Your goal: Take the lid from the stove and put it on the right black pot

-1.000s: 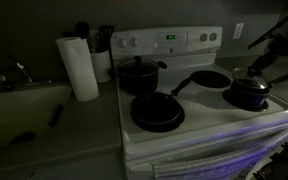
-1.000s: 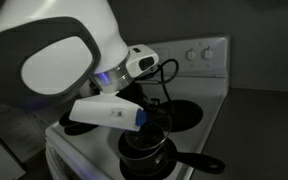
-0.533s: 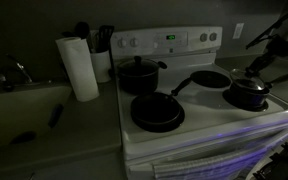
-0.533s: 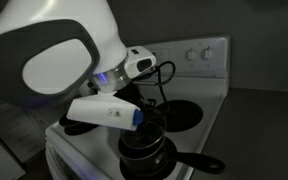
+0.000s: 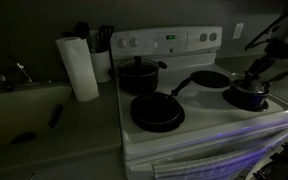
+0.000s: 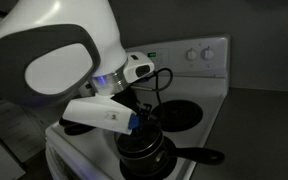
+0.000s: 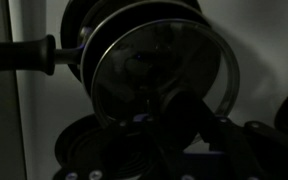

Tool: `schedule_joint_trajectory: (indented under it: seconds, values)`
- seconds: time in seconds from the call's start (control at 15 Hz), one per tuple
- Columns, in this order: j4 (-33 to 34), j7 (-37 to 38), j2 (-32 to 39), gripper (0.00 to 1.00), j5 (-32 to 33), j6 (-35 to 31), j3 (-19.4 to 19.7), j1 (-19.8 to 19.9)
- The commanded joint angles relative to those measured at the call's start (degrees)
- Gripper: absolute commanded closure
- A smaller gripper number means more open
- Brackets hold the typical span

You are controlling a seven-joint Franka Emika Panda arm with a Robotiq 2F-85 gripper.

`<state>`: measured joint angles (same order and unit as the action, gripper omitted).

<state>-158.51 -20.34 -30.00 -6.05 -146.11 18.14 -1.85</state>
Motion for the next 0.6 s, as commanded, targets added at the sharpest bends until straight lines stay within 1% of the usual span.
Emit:
schedule_joint_trajectory:
  seconds: [0.0,0.2,0.53]
  values:
    - [1.8,-1.9,0.9,0.85,-1.6,3.2,0.7,0.5]
    - [2.2,-2.2,1.4,0.85,-1.7,3.8,1.0,0.7]
    - [2.9,-1.0,3.5,0.85,-0.4,4.6,0.6,2.3]
